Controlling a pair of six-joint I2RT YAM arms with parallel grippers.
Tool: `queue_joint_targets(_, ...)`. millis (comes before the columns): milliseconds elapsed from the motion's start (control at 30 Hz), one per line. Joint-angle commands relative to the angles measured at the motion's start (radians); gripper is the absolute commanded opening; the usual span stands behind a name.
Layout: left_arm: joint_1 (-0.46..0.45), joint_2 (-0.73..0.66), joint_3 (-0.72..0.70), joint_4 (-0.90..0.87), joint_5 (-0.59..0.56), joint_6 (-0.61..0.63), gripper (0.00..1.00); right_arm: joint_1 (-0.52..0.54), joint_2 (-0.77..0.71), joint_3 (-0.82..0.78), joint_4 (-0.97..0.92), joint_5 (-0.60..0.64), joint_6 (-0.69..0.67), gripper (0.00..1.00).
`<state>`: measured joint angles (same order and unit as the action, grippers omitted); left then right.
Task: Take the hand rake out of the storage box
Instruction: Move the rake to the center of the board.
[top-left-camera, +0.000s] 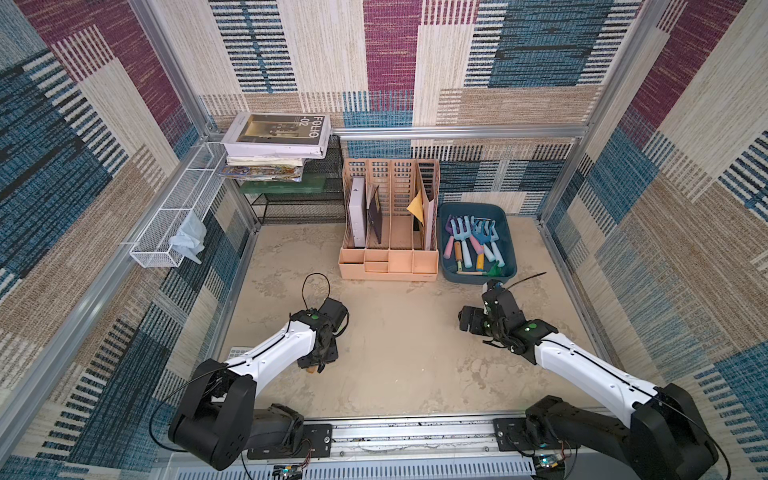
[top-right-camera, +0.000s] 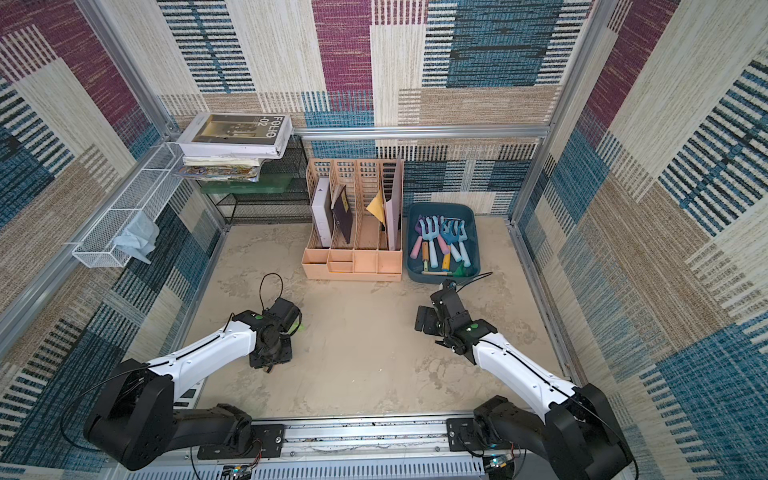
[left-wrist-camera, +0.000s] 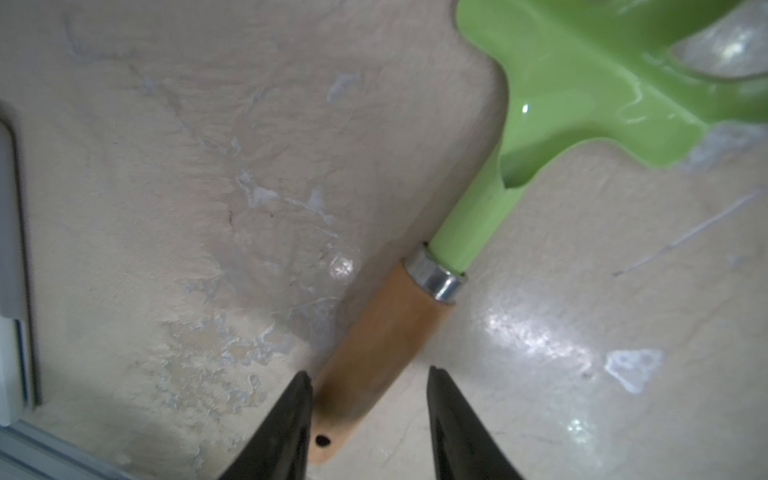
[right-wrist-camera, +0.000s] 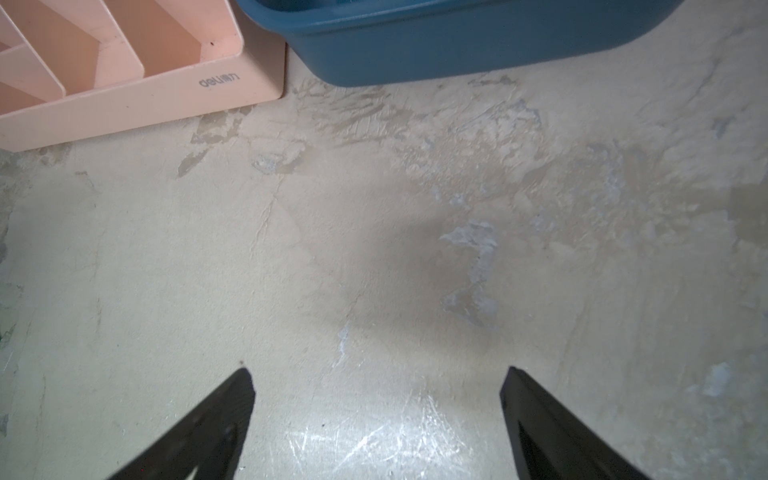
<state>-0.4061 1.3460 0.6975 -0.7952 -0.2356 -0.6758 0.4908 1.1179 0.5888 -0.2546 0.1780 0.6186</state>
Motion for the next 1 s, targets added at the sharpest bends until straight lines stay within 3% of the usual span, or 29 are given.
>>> queue_joint_targets(0, 0.001, 0.024, 0.005, 0.034, 0.048, 0.024, 0.49, 0.001, -0.003, -0.001, 0.019, -0.004, -0.008, 0.96)
queue_joint_targets(433, 0.004, 0.025, 0.005, 0.03, 0.04, 0.024, 0.35, 0.001, -0.003, -0.002, 0.021, -0.002, -0.007, 0.95)
queue_joint_targets(767, -0.005, -0.077, 0.099, -0.058, 0.008, 0.025, 0.56, -0.009, 0.019, 0.109, -0.024, 0.056, -0.023, 0.96)
queue_joint_targets(967, -0.012, -0.215, 0.175, -0.07, -0.013, 0.072, 0.62, -0.093, 0.163, 0.263, -0.029, 0.035, -0.059, 0.98)
